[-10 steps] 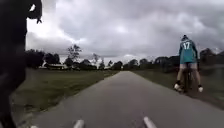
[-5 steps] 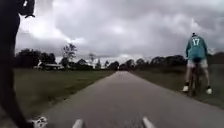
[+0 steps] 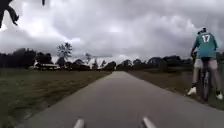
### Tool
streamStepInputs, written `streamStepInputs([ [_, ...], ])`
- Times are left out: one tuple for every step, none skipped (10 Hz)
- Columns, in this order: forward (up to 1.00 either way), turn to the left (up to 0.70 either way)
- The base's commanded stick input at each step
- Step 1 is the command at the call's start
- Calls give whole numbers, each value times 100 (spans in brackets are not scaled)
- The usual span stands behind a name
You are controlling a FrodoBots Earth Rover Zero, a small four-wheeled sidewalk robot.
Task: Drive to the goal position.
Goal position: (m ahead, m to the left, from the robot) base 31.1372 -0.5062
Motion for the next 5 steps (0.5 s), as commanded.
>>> streamStepInputs([
  [70,-29],
  [70,0],
  [70,0],
  [70,0],
  [70,0],
])
